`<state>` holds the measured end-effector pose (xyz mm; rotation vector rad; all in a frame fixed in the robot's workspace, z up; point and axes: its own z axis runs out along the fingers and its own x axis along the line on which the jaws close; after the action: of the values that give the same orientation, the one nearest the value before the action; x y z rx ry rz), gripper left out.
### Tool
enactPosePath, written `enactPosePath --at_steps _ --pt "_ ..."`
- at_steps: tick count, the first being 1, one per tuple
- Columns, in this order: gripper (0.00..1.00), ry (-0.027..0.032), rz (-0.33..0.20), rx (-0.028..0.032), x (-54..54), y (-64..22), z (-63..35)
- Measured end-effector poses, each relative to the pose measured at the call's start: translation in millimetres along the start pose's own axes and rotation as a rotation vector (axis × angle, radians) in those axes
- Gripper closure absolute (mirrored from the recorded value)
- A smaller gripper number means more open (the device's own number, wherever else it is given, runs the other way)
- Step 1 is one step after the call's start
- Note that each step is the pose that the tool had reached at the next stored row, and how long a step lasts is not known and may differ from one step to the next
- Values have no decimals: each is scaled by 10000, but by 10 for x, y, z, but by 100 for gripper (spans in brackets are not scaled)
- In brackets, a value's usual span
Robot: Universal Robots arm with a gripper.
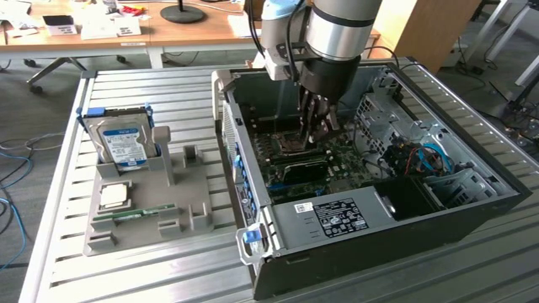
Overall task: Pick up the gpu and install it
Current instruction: 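Press down on the gpu until it lock into place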
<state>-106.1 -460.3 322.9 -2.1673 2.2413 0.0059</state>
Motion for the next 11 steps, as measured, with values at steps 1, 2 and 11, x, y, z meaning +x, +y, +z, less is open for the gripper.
enactPosePath --at_steps 1,2,11 --pt "68 0 0 0 0 0 0" --pt "74 0 0 -1 0 0 0" --pt "89 0 0 0 0 0 0"
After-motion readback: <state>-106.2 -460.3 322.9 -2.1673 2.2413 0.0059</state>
